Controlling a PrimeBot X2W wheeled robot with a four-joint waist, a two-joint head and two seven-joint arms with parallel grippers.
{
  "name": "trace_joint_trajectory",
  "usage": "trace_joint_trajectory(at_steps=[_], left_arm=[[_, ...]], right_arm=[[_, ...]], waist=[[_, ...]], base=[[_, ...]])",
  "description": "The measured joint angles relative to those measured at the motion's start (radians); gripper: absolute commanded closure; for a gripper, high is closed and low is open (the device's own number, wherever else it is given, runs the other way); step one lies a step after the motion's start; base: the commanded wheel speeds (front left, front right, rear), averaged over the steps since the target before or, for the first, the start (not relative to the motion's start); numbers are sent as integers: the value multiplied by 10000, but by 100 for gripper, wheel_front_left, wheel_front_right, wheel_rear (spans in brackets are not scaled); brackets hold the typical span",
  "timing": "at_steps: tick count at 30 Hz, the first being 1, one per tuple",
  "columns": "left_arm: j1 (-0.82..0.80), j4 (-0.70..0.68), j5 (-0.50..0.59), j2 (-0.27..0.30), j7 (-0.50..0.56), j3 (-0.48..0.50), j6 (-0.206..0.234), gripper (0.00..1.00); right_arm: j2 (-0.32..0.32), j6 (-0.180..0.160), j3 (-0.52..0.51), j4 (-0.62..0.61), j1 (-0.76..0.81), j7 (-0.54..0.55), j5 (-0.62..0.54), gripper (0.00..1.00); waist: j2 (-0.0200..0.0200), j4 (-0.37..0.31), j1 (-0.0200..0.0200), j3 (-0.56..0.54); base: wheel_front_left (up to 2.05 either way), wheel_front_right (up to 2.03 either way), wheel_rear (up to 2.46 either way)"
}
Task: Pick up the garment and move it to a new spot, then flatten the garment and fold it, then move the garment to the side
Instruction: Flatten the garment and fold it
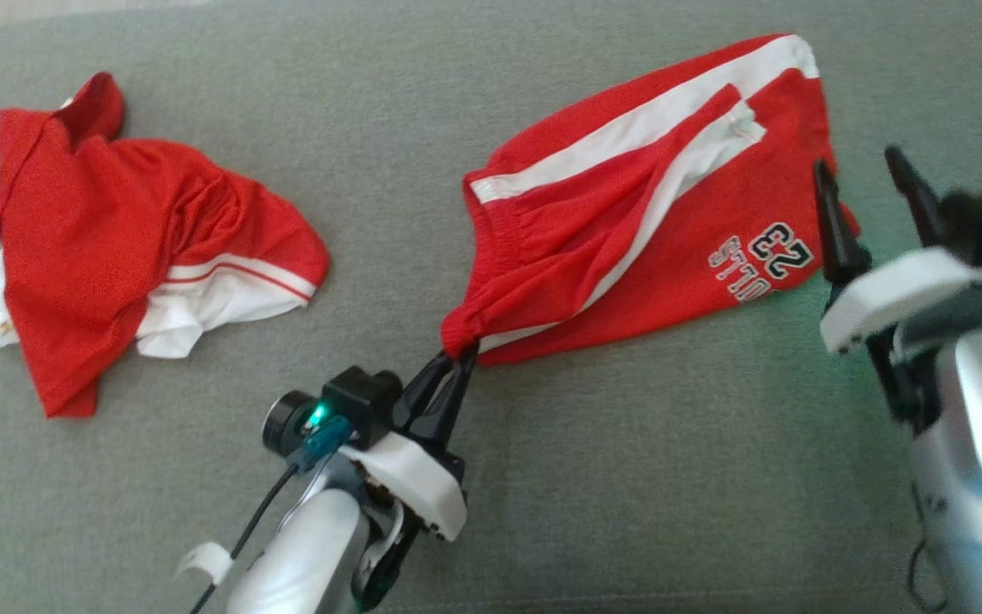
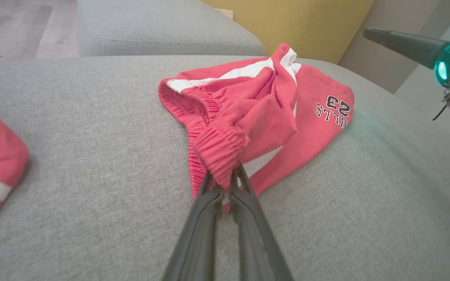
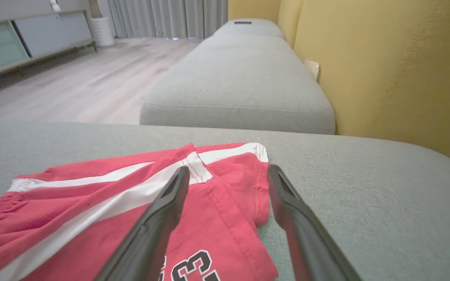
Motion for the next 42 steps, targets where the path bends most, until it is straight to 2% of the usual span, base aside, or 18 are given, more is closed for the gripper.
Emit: trace_joint_trajectory(at_steps=[7,14,21,30,36,37,38,39,40,42], left_arm=[[-335,-165,-198,-6,0,-514,13,100],[-646,-309,-382,-6,0,-888,119,100],[-760,-322,-481,-8,0,-1101,194,100],[-835,-301,-483,-8,0,-1172,196,100],[-935,-299,-483,-8,0,-1197,207,100],[-935,-299,-485,-8,0,-1198,209,100],[-935,-299,-485,-8,0,-1198,209,100],[-935,-299,-485,-8,0,-1206,234,100],[-935,-299,-485,-8,0,-1210,240,100],[-935,-297,-529,-8,0,-1223,253,100]], right_arm=[[-1473,0,2151,1628,-1914,516,556,0],[-2268,0,4088,2903,-3312,880,1699,0],[-2594,0,5436,3693,-4230,1095,3047,0],[-2882,0,6642,4056,-4698,1279,4648,0],[-3085,0,7264,4257,-4944,1264,5271,0],[-3085,0,7365,4276,-4994,1256,5358,7],[-3085,0,7365,4276,-4994,1256,5358,44],[-3085,0,7467,4297,-5050,1254,5448,67],[-3087,0,7543,4309,-5081,1237,5532,99],[-3093,0,7705,4370,-5097,1150,5683,100]], waist=[[0,579,0,384],[0,976,0,768],[0,1118,0,990],[0,1153,0,1035],[0,1150,0,1059],[0,1150,0,1060],[0,1150,0,1060],[0,1149,0,1062],[0,1147,0,1066],[0,1148,0,1072]], base=[[0,0,0],[0,0,0],[0,0,0],[0,0,0],[0,0,0],[0,0,0],[0,0,0],[0,0,0],[0,0,0],[0,0,0]])
